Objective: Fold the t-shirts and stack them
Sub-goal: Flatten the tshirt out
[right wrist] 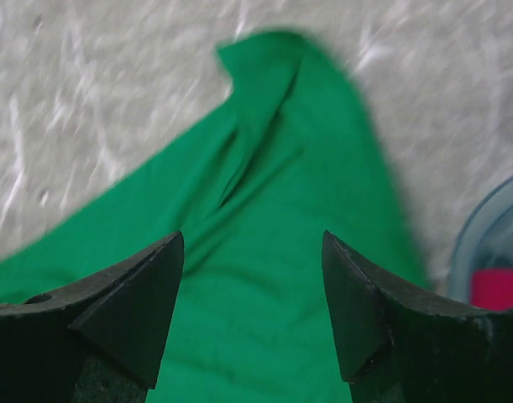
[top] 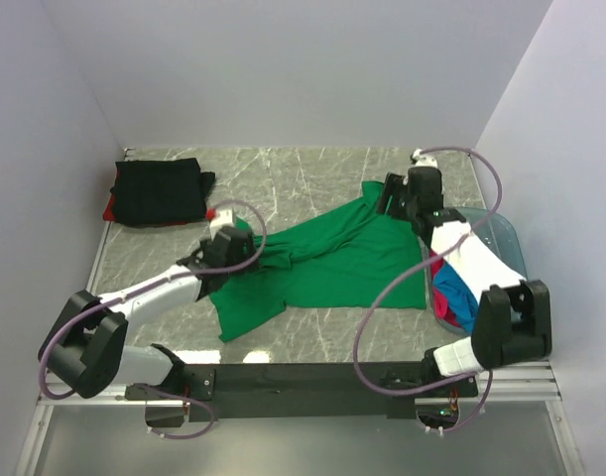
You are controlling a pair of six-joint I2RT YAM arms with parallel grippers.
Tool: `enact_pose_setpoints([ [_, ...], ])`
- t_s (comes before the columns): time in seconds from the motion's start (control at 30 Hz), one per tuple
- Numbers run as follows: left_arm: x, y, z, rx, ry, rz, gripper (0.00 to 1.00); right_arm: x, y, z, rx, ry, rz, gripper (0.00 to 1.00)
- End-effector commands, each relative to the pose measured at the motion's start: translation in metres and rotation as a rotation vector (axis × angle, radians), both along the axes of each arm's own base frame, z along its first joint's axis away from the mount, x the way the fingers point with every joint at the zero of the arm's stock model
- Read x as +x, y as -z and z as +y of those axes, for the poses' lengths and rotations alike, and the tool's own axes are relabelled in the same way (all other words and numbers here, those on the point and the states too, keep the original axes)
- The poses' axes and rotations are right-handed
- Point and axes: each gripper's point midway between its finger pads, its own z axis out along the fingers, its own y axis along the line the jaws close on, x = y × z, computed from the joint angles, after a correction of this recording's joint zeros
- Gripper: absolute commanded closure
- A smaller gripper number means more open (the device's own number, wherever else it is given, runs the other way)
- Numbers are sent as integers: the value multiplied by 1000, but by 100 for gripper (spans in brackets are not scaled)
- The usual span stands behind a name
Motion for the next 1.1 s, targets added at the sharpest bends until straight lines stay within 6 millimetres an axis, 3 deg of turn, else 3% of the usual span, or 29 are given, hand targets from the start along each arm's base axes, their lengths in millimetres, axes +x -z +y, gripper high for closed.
enact_pose_setpoints([
  [0.0,-35,31,8,-29,-41,78,19,-16,-37,28,70,-73,-130,27],
  [0.2,-44,48,13,-15,-49,123,24,-49,-24,37,113,-107,-127,27],
  [0.33,-35,43,10,-12,-50,100,25,-60,-14,39,114,-122,-113,28],
  [0.53,-27,45,7,-1,-53,103,27,-63,0,36,91,-117,-81,29],
  [0.77,-21,54,2,11,-42,119,33,-64,-3,37,94,-126,-88,29],
  [1.07,-18,61,5,38,-62,135,53,-68,-2,38,98,-135,-85,29],
])
